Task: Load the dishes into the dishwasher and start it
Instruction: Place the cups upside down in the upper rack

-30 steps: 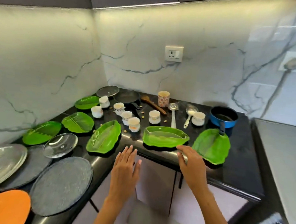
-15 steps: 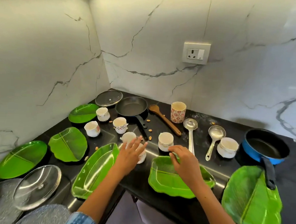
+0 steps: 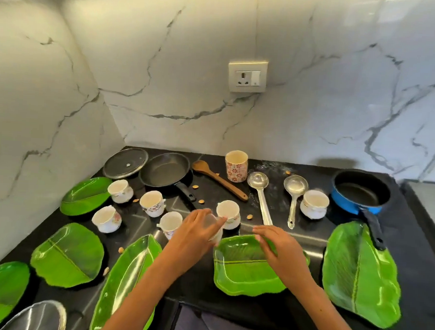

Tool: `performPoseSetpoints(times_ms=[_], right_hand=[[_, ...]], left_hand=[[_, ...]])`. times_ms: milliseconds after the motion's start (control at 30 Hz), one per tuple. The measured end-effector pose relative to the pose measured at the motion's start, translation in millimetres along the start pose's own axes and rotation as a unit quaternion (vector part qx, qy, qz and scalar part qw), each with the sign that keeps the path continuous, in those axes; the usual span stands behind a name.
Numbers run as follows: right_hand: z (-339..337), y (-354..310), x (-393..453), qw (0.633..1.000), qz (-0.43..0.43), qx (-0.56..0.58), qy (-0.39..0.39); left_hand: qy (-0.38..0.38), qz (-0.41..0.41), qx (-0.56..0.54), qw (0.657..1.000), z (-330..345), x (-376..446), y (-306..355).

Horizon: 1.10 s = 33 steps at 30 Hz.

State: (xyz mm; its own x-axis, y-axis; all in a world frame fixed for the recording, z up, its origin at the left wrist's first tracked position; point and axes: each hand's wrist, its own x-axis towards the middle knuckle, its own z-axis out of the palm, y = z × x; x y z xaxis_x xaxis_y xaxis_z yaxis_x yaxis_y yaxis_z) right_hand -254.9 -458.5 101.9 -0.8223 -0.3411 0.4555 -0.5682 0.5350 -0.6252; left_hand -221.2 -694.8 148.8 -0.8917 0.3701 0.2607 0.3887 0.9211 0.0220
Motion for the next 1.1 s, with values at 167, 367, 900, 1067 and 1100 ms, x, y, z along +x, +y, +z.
performPoseSetpoints(times_ms=[167, 367, 900, 1067, 1100], right_hand=[[-50.5, -1.6, -73.0, 0.998, 0.045, -0.001, 0.049], [-140.8, -1.8, -193.8, 0.974, 0.167, -0.016, 0.155], [-316.8, 90.5, -558.8, 0.882, 0.394, -0.118, 0.229], [-295.4, 186.7, -583.8, 0.878, 0.418, -0.161, 0.168], [-289.0, 204.1, -582.6, 0.88, 0.416, -0.174, 0.154]], left_hand=[[0.039, 0.129, -0.085, 0.987, -22.7, 22.9, 86.5], [0.003, 0.297, -0.203, 0.933, -10.5, 44.4, 239.9], [-0.148, 0.42, -0.212, 0.87, 204.3, -25.0, 587.2], [-0.178, 0.406, -0.081, 0.893, 321.8, -28.7, 590.0], [-0.176, 0.399, -0.08, 0.896, 335.7, -28.2, 590.5]])
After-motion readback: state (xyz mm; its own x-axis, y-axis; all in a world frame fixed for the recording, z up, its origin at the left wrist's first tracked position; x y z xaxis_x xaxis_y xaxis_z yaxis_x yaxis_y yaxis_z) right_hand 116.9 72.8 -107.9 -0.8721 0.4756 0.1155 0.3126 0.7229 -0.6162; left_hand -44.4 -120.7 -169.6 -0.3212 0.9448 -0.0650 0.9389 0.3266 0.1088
